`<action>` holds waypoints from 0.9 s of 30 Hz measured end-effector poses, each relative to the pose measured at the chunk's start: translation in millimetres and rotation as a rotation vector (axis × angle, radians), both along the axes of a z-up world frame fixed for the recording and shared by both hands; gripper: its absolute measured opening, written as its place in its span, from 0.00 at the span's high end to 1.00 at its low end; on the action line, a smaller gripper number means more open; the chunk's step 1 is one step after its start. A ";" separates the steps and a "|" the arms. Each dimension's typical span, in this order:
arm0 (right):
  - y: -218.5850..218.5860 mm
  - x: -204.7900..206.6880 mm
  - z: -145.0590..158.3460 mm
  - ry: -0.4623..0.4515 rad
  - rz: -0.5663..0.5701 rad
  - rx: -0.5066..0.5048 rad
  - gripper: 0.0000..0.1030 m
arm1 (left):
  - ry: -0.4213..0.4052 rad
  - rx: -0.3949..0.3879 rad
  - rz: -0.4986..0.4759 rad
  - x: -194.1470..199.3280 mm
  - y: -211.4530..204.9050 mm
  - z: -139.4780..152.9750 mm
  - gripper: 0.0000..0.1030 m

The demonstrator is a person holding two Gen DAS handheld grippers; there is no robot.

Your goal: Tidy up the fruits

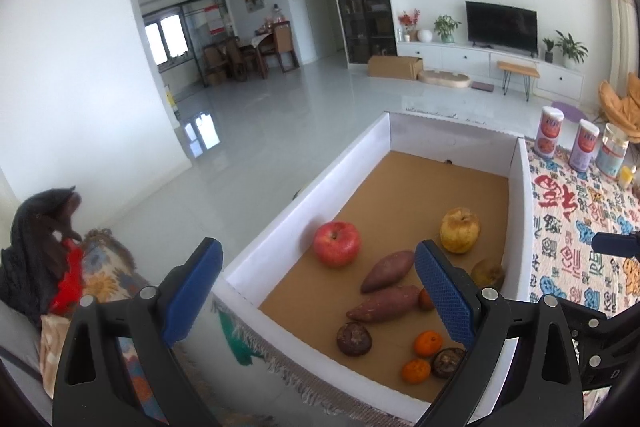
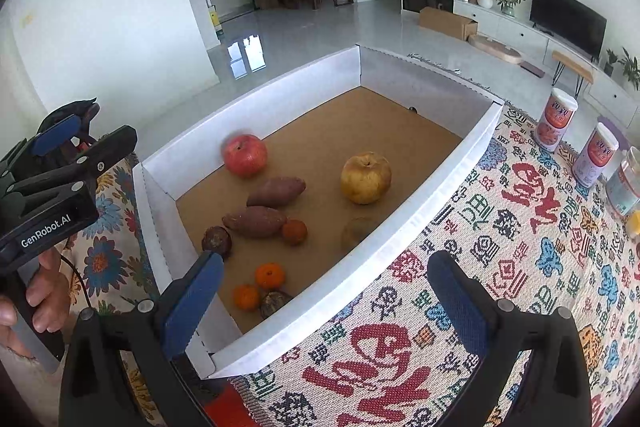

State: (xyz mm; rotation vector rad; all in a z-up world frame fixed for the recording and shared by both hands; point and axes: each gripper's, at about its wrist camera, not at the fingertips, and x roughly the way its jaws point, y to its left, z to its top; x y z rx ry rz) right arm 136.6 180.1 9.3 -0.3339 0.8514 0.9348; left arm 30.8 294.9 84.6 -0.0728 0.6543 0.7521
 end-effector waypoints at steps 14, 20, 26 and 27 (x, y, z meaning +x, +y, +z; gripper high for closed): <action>0.0 -6.6 2.6 0.011 -0.057 0.029 0.00 | 0.036 -0.101 -0.028 -3.7 6.3 -22.3 0.05; 4.6 -7.5 -3.8 0.017 -0.055 0.010 0.00 | 0.045 -0.130 -0.047 -5.4 6.5 -22.9 0.05; 3.8 -11.8 2.5 -0.035 -0.065 0.003 0.00 | 0.021 -0.150 -0.056 -8.9 6.4 -19.8 0.05; 3.6 -11.8 4.6 -0.038 -0.067 0.008 0.00 | 0.017 -0.146 -0.054 -9.6 6.2 -19.3 0.05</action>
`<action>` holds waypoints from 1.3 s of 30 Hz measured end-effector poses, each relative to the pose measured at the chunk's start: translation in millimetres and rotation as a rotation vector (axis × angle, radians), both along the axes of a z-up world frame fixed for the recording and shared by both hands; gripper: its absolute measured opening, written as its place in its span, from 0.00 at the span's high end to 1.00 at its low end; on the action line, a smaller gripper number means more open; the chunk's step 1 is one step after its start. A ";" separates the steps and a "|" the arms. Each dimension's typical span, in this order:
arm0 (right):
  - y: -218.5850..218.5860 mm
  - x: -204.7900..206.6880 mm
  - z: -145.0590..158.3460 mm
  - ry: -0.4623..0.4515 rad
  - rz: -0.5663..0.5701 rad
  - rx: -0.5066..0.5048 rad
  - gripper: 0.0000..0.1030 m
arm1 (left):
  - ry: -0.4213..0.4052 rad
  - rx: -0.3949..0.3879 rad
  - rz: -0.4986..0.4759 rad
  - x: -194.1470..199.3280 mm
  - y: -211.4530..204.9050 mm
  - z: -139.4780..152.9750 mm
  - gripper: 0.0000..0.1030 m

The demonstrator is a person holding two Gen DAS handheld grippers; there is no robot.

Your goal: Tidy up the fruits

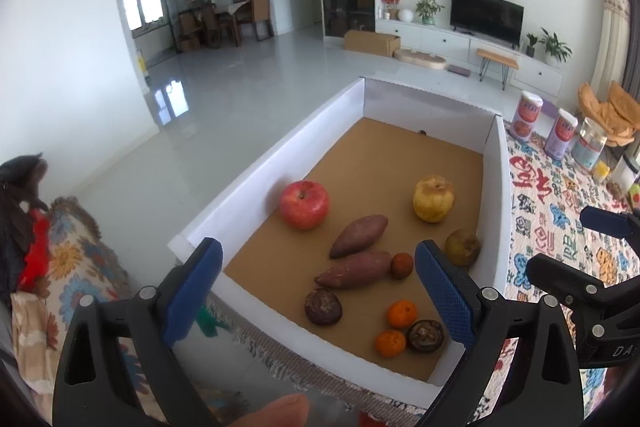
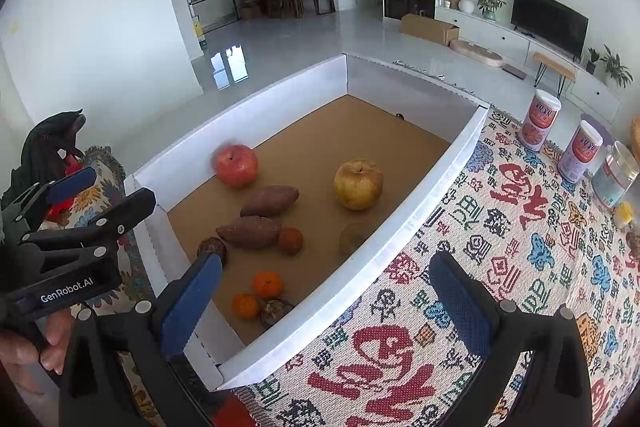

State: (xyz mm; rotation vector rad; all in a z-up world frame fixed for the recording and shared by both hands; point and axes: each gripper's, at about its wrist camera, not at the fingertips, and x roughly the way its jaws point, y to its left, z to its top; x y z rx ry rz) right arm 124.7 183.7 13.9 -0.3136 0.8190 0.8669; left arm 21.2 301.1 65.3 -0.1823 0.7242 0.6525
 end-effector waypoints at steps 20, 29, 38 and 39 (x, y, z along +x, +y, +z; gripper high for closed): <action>12.5 -5.6 -4.7 0.079 -0.039 -0.060 0.00 | -0.011 0.017 0.020 -11.4 -2.4 7.9 0.01; 20.1 -17.7 10.4 0.056 -0.026 -0.071 0.00 | -0.017 0.064 0.035 -14.3 -0.4 10.4 0.01; 25.5 -14.7 11.8 0.055 -0.024 -0.080 0.00 | 0.015 0.071 0.057 -15.3 4.4 7.5 0.01; 26.8 -14.5 11.9 0.059 -0.024 -0.079 0.00 | 0.017 0.062 0.056 -15.5 5.9 6.9 0.01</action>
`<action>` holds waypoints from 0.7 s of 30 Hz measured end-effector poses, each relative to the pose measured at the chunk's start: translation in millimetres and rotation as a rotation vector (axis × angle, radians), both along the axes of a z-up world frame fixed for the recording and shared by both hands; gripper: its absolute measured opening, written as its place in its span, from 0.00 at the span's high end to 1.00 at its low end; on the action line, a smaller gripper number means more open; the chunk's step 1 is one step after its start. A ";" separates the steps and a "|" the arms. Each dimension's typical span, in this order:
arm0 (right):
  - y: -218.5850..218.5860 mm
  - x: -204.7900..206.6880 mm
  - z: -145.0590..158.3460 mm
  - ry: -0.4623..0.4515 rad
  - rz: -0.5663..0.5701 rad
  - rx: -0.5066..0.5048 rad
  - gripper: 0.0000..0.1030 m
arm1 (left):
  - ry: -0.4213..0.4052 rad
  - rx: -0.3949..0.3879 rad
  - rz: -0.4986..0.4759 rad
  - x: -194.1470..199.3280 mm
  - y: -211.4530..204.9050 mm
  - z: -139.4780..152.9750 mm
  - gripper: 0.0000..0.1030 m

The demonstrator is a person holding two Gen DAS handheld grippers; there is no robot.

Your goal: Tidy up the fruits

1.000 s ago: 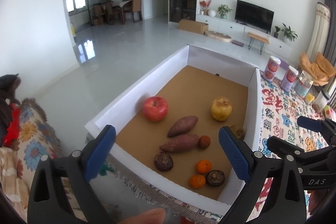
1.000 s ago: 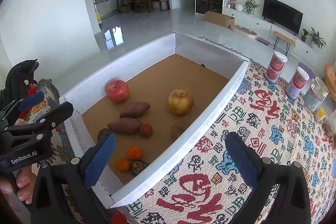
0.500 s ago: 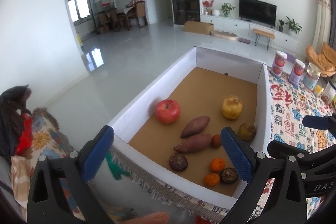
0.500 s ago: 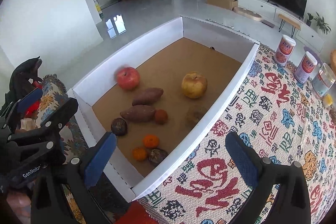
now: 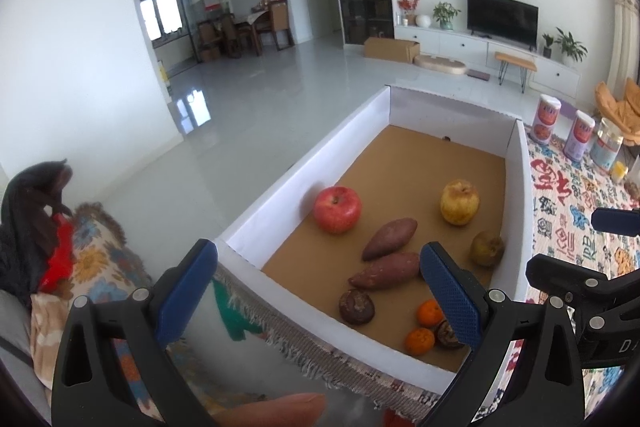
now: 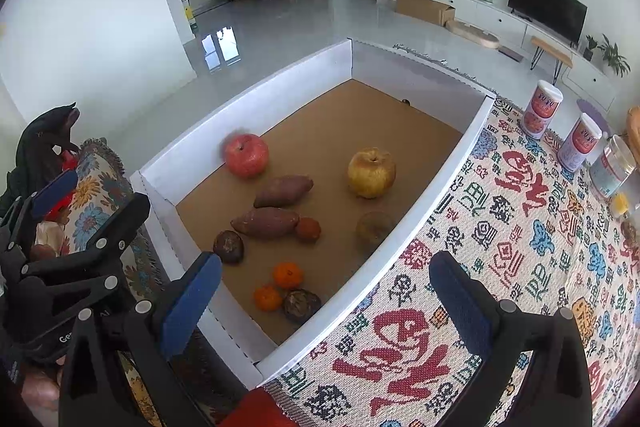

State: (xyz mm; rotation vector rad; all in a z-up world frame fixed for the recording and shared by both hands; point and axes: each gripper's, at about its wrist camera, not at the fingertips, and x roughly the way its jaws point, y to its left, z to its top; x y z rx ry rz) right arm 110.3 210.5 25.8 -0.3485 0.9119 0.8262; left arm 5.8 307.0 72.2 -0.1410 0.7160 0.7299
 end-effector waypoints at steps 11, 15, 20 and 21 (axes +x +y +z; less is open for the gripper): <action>10.7 -5.1 6.3 0.036 0.024 0.001 0.00 | 0.016 -0.058 0.019 -10.6 11.2 8.6 0.01; 15.6 -11.7 11.1 0.034 0.043 -0.002 0.00 | 0.021 -0.080 0.037 -15.7 15.4 12.5 0.01; 22.7 -20.2 19.4 0.029 0.060 -0.019 0.00 | 0.036 -0.091 0.036 -18.2 19.5 19.5 0.01; 23.9 -21.3 21.2 0.029 0.061 -0.023 0.00 | 0.036 -0.100 0.031 -18.5 20.9 21.2 0.01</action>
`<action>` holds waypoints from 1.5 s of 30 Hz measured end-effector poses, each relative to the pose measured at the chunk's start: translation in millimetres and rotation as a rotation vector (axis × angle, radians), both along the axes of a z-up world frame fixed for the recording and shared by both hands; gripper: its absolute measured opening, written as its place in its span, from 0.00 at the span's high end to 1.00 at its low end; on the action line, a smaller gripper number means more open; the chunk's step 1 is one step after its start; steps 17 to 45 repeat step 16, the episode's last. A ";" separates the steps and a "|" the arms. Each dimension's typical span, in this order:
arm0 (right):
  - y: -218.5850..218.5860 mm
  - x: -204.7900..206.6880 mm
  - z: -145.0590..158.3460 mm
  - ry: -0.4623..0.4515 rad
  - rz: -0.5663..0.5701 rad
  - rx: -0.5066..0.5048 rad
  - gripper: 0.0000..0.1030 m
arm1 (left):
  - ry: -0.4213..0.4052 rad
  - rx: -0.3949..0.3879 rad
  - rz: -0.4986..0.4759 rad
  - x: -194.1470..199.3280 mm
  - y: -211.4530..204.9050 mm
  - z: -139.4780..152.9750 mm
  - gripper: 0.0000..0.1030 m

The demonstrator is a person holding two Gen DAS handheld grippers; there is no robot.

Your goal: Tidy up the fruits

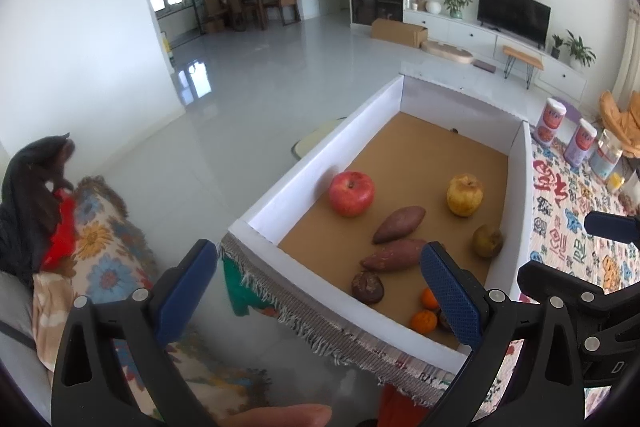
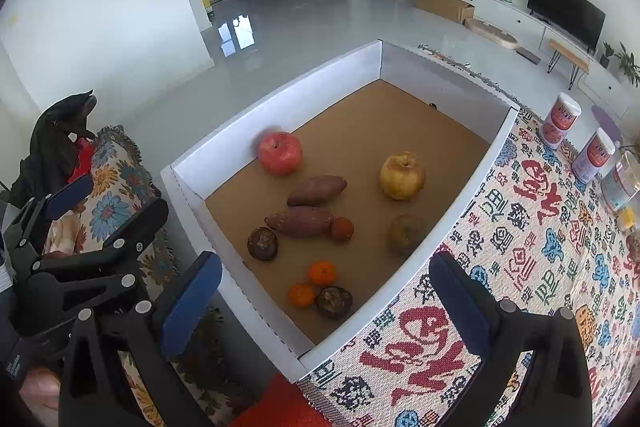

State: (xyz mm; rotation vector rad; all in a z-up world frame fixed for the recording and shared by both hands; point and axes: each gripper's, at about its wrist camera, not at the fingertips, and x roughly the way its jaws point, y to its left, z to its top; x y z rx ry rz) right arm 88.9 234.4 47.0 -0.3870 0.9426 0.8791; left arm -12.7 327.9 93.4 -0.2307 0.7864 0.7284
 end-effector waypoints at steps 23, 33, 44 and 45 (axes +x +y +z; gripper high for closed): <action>8.3 -2.5 16.8 -0.030 -0.003 -0.019 0.00 | -0.038 -0.044 -0.010 -1.9 10.8 6.9 0.01; 8.3 -2.5 16.8 -0.030 -0.003 -0.019 0.00 | -0.038 -0.044 -0.010 -1.9 10.8 6.9 0.01; 8.3 -2.5 16.8 -0.030 -0.003 -0.019 0.00 | -0.038 -0.044 -0.010 -1.9 10.8 6.9 0.01; 8.3 -2.5 16.8 -0.030 -0.003 -0.019 0.00 | -0.038 -0.044 -0.010 -1.9 10.8 6.9 0.01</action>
